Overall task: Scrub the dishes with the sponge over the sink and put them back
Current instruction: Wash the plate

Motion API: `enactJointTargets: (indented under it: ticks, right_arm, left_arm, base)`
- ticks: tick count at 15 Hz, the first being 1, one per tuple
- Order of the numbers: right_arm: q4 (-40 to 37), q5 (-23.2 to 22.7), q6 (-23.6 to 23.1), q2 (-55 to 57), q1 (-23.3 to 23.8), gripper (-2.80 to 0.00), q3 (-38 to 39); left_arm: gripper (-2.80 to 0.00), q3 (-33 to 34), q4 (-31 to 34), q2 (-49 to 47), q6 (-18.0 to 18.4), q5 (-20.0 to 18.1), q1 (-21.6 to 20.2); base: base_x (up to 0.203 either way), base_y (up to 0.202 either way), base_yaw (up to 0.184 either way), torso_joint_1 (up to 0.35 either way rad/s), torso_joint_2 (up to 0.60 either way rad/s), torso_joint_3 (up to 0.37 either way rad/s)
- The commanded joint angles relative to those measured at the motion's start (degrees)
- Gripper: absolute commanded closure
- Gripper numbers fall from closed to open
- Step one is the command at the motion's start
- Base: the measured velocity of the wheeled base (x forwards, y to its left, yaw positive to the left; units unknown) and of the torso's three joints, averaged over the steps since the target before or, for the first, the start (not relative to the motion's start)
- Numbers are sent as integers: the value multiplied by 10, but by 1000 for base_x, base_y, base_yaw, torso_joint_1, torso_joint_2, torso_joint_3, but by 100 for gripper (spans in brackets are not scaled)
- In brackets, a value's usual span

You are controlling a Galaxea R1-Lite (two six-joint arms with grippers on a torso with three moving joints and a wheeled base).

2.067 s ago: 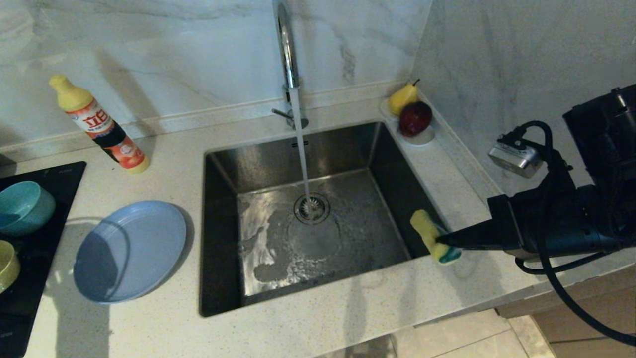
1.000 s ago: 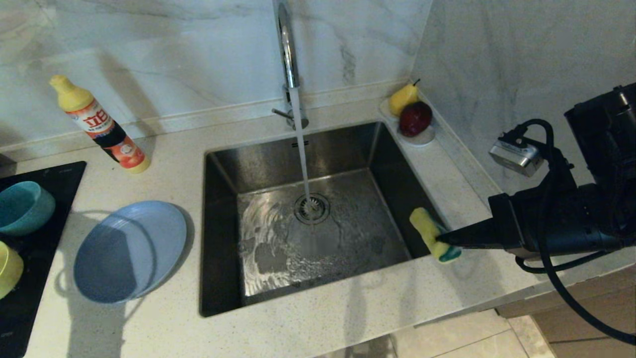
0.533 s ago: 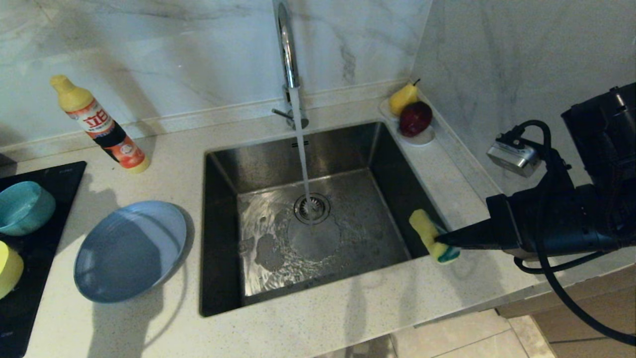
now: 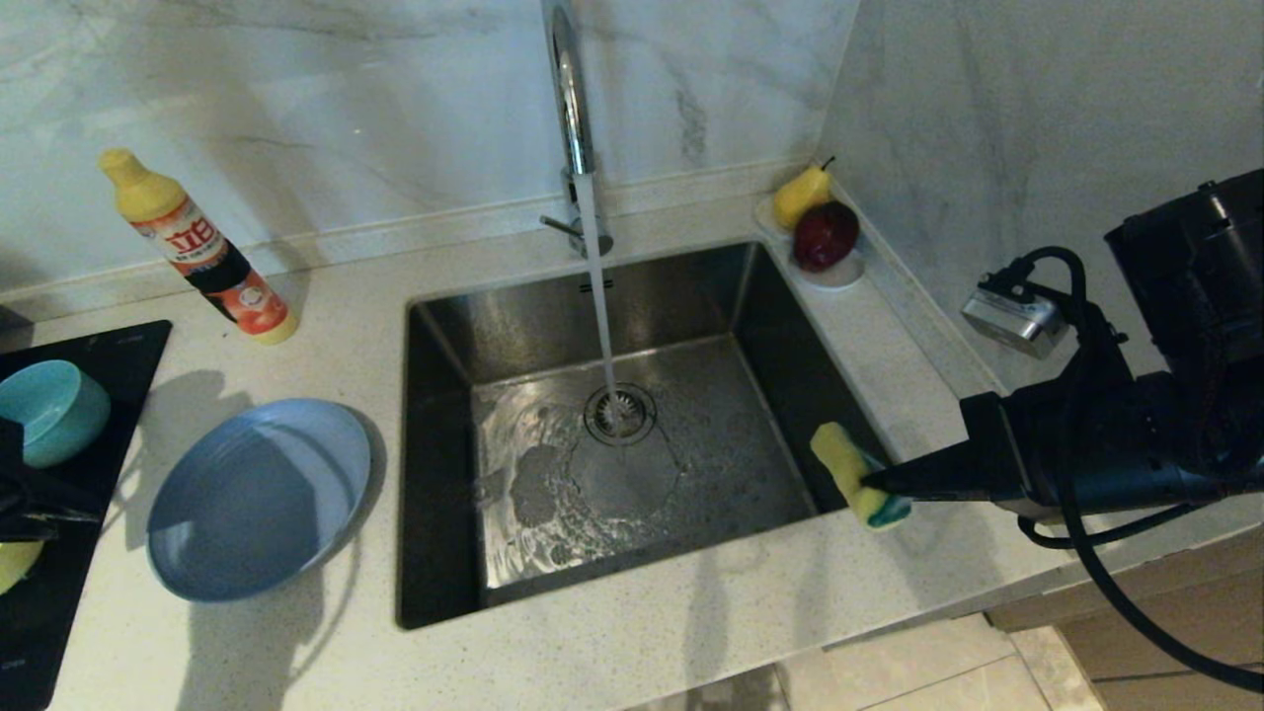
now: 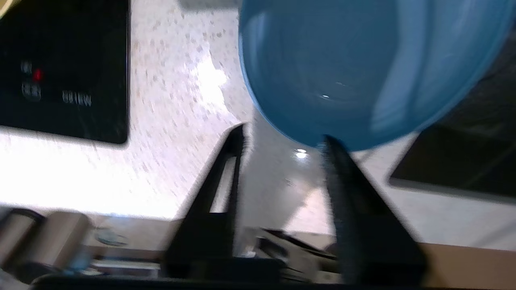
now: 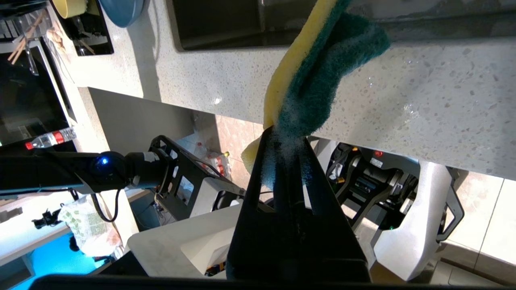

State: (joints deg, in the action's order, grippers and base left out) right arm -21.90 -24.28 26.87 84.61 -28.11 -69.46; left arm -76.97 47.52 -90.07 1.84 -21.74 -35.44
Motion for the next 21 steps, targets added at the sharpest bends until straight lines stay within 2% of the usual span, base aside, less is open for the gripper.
enactJointTargets:
  ticks: [1, 5, 9, 17, 20, 21]
  right_arm:
    - [-1, -1, 2, 0, 0, 0, 2]
    - [-2, -1, 2, -1, 0, 0, 3]
    - [-1, -1, 1, -3, 3, 0, 11]
    - [-2, -2, 1, -3, 4, 0, 13]
    - [-1, -2, 0, -3, 4, 0, 20]
    - [-1, -2, 0, -2, 4, 0, 20]
  left_arm:
    - [-280, 37, -30, -16, 8, 1, 4]
    - [-280, 96, -92, -33, 8, 5, 4]
    - [-280, 142, -141, -41, 11, 34, 10]
    - [-280, 185, -190, -49, 4, 15, 18]
    - [-280, 240, -261, -50, 1, 14, 30]
    - [-280, 253, -296, -50, -11, 14, 34]
  base:
    - [0, 0, 0, 0, 0, 0]
    - [0, 0, 0, 0, 0, 0]
    - [0, 0, 0, 0, 0, 0]
    - [0, 0, 0, 0, 0, 0]
    - [0, 0, 0, 0, 0, 0]
    - [0, 0, 0, 0, 0, 0]
